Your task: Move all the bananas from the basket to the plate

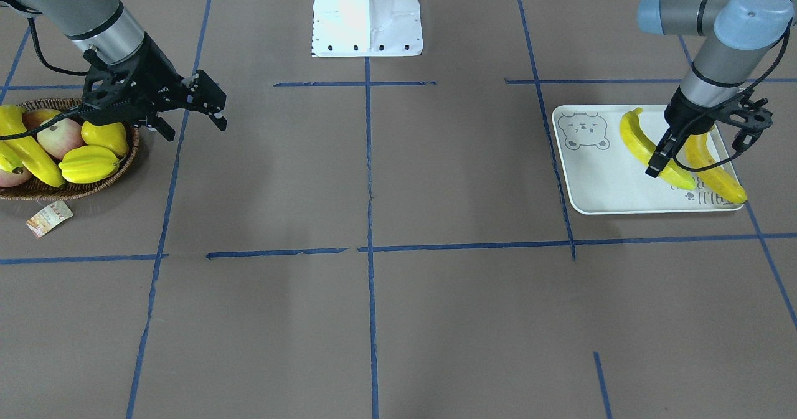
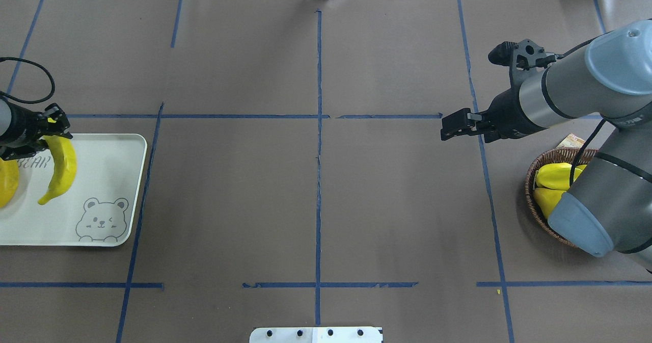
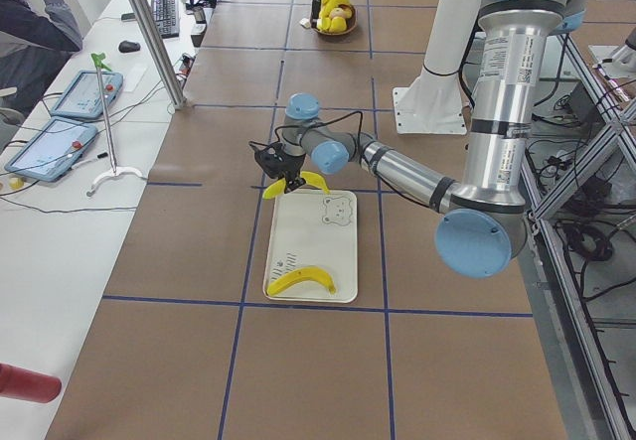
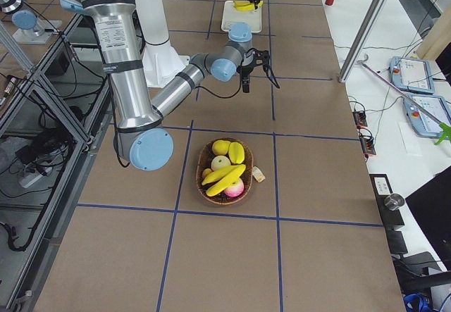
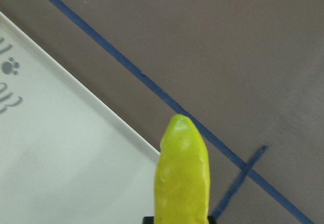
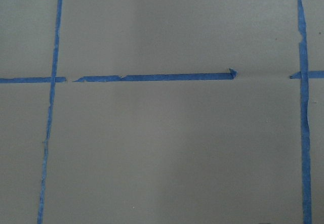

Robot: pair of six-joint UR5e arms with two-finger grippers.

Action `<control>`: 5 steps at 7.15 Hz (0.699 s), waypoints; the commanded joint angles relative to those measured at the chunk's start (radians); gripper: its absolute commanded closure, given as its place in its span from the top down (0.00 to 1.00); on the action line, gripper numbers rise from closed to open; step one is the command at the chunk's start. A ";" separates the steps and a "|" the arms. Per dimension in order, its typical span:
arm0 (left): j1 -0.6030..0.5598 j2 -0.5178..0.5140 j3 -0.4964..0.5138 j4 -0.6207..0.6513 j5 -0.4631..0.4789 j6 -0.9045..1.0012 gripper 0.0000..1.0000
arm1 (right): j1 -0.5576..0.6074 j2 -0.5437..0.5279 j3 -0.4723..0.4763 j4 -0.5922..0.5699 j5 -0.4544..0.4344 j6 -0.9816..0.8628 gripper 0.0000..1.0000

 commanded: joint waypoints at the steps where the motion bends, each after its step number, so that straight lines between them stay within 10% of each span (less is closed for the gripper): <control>1: -0.007 0.034 0.132 -0.172 0.004 -0.004 0.07 | -0.002 0.005 -0.002 0.000 0.000 0.000 1.00; 5: -0.043 0.062 0.286 -0.367 -0.004 0.066 0.50 | -0.008 0.008 -0.002 0.002 -0.011 0.000 1.00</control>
